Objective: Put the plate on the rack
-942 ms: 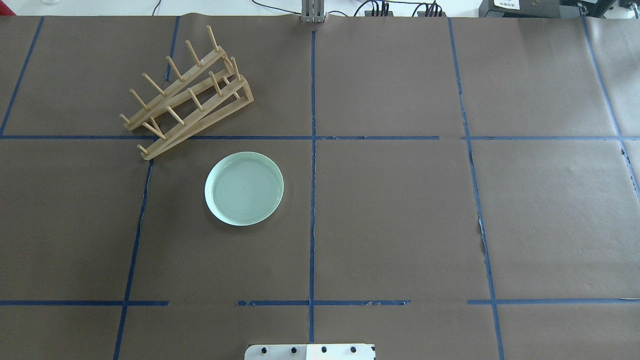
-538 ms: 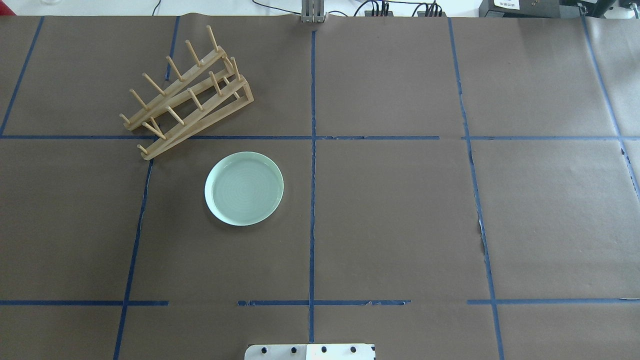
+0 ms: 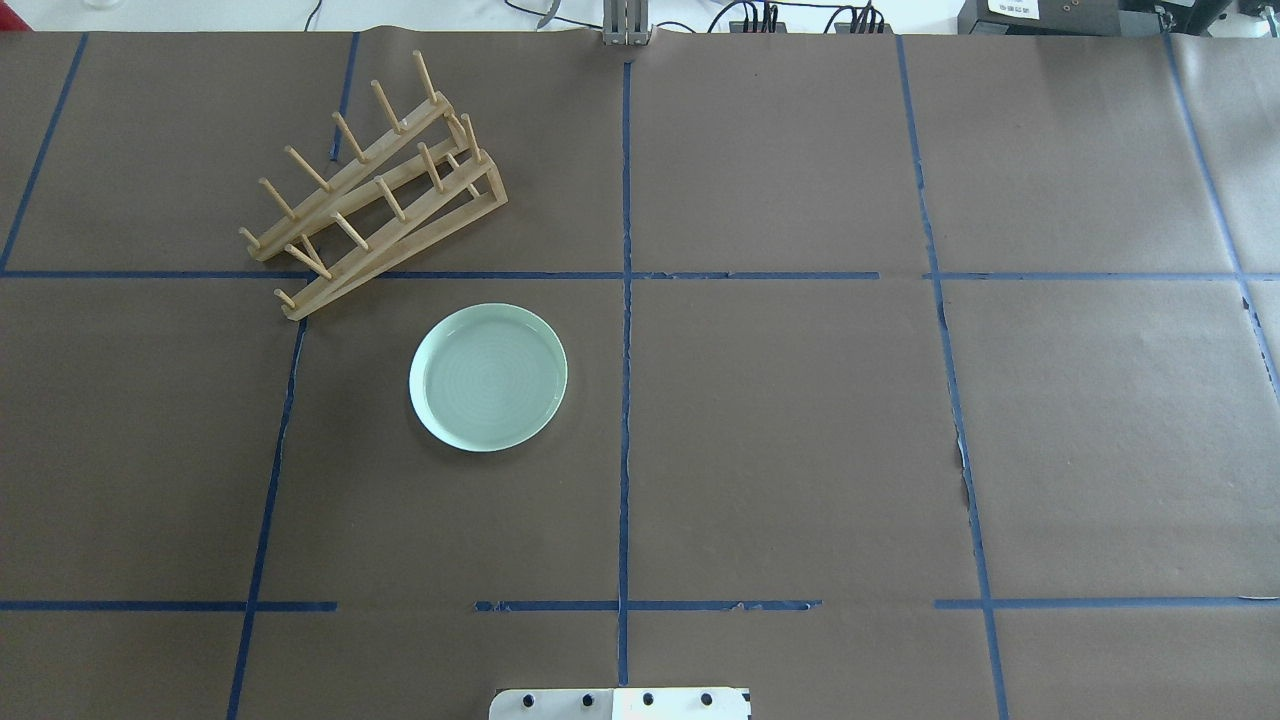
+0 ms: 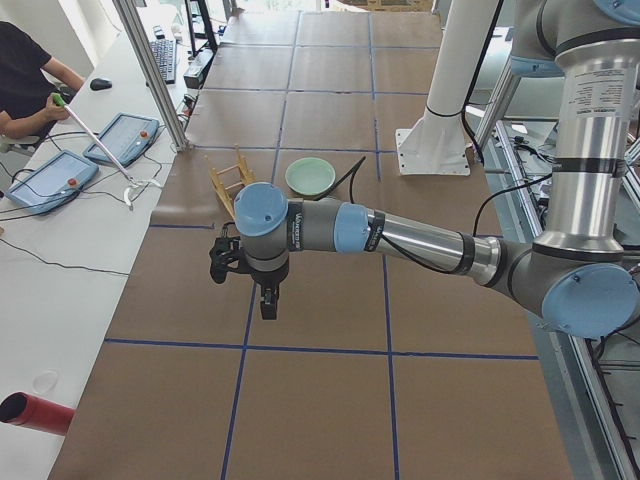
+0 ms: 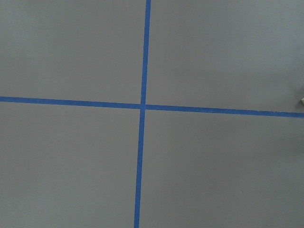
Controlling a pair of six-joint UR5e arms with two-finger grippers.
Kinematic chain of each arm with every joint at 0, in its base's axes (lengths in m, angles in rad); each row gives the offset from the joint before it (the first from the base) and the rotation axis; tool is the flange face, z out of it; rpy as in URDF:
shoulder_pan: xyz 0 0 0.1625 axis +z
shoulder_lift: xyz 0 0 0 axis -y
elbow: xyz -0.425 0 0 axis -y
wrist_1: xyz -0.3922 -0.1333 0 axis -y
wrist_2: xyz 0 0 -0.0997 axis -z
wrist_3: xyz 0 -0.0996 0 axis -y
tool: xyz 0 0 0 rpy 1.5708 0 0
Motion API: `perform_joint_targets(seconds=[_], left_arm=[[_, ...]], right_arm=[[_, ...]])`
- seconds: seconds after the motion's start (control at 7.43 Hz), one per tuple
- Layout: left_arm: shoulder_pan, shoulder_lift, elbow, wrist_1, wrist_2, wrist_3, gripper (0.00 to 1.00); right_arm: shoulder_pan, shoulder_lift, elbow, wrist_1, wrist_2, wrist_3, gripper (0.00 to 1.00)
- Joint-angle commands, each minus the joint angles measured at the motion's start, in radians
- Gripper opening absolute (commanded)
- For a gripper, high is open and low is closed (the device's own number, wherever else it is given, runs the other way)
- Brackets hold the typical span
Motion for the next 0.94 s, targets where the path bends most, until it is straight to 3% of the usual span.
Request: perform_joint_targets(seconds=[0.0, 0.4, 0.54, 0.81], left_arm=[[-0.001, 0.017, 0.008, -0.008, -0.004, -0.003, 1.0], [0.003, 0.0, -0.01, -0.027, -0.006, -0.013, 1.0], [0.02, -0.009, -0.024, -0.072, -0.006, -0.096, 1.0], [0.153, -0.05, -0.123, -0.124, -0.004, -0.28, 1.0]], right_arm=[[-0.001, -0.001, 0.0, 0.0, 0.0, -0.001, 1.0], [-0.001, -0.001, 0.0, 0.0, 0.0, -0.001, 1.0], [0.001, 0.0, -0.001, 0.0, 0.0, -0.001, 1.0], [-0.001, 0.0, 0.0, 0.0, 0.0, -0.001, 1.0]])
